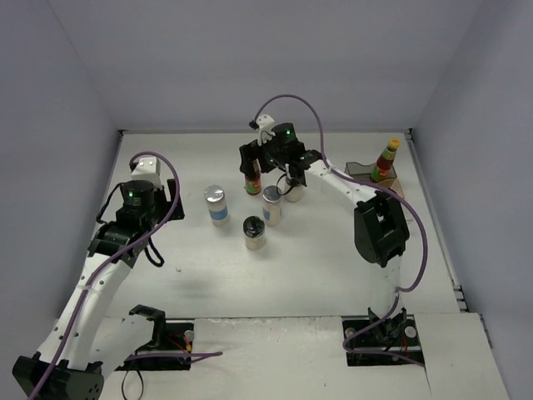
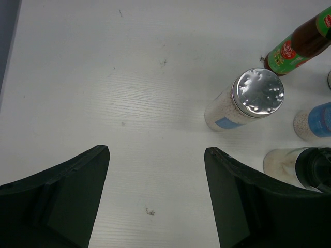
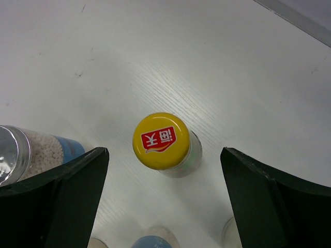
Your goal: Organize the condiment bottles
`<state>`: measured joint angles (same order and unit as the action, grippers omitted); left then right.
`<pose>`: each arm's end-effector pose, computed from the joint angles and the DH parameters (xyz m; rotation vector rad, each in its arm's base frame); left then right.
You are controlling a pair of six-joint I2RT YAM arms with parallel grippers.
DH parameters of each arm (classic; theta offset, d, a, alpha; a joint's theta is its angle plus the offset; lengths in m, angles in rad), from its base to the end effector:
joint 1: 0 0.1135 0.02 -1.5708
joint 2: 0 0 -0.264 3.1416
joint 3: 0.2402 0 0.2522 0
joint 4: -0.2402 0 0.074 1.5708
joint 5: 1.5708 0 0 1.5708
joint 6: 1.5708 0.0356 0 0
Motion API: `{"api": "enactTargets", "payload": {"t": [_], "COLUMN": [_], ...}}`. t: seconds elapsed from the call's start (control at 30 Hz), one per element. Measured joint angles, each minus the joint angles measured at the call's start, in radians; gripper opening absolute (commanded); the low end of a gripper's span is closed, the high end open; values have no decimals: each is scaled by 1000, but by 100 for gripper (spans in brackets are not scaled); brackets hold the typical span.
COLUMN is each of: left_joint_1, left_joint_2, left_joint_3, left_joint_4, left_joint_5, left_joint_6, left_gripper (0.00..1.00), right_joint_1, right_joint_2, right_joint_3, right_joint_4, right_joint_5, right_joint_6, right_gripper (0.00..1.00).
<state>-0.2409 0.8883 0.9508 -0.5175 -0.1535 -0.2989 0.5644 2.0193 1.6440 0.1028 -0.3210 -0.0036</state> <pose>0.1880 -0.0406 0.3456 -0.1557 2.0190 -0.1866 0.4065 0.2706 0.2884 -0.7448 1.7314 0.6839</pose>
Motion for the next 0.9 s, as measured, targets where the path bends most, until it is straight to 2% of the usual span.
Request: {"api": "enactTargets", "payload": {"t": [0.2,0.23,0.4,0.43,0.57,0.63,0.9], "left_joint_1": [0,0,1,1,1,1,1], "left_joint_2": [0,0,0,0,0,0,0], "left_joint_3": [0,0,0,0,0,0,0], "left_joint_4": [0,0,0,0,0,0,0], "left_joint_5": [0,0,0,0,0,0,0], "left_joint_6": [0,0,0,0,0,0,0], "left_gripper": [74,74,74,74,74,74,74], "right_joint_1": [6,6,7,6,7,6,-11], "right_joint_2": [39,50,85,86,87,87,77], "right_joint_3": [32,39,57,60,65,69,76], "right_joint_4": [27,31,44,43,35,25,12], "right_joint_5": [-2,-2,9,7,14,29,143], "right_joint_6": [-5,-6,-18,-14,-20,-24,-40], "right_gripper": [64,56,33,24,4,0,0]}}
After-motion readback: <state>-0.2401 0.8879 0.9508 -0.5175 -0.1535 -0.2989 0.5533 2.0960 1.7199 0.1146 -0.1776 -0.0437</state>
